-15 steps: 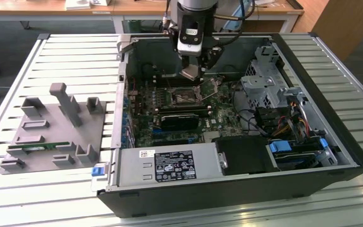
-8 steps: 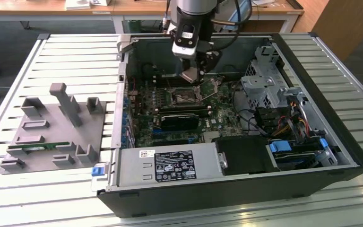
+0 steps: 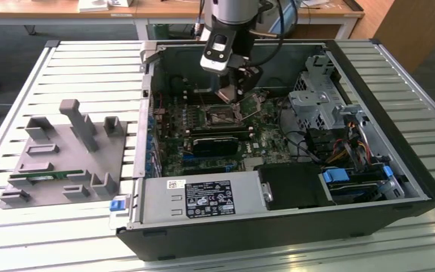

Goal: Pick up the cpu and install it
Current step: 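Place the cpu into insertion slot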

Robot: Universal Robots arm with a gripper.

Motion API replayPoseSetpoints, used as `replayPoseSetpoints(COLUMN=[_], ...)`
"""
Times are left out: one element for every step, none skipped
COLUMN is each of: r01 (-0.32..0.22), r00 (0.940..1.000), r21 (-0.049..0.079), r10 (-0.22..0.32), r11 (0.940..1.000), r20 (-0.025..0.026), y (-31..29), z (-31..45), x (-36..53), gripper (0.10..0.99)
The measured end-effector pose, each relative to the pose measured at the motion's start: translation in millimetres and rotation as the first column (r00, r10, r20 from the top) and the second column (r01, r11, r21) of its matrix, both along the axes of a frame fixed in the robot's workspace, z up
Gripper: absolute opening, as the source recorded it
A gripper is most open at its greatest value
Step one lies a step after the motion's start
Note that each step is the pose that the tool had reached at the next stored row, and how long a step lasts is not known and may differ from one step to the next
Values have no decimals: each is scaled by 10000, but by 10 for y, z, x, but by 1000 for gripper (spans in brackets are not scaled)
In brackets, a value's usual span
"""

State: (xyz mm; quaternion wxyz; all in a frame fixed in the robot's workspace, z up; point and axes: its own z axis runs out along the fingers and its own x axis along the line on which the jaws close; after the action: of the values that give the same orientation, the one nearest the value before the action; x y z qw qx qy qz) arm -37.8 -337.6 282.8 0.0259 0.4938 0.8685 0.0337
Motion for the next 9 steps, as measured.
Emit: replayPoseSetpoints(r01=[144, 287, 440, 583, 734, 878, 1023, 1169, 1312], r00=[9999, 9996, 9990, 9983, 9973, 9961, 9948, 9931, 9914], r21=[-9, -18, -28, -36, -44, -51, -58, -64, -71], r10=[-144, -287, -440, -583, -734, -878, -1023, -1169, -1312], r11=[9999, 9996, 9990, 9983, 9973, 9961, 9947, 9931, 9913], r20=[0, 0, 0, 1, 1, 2, 3, 3, 4], y=[2, 4, 6, 7, 9, 11, 13, 14, 16], z=[-14, -28, -43, -57, -71, -85, -98, -111, -124], x=[0, 0, 0, 0, 0, 0, 0, 0, 0], gripper=[529, 529, 529, 529, 529, 529, 529, 529, 529])
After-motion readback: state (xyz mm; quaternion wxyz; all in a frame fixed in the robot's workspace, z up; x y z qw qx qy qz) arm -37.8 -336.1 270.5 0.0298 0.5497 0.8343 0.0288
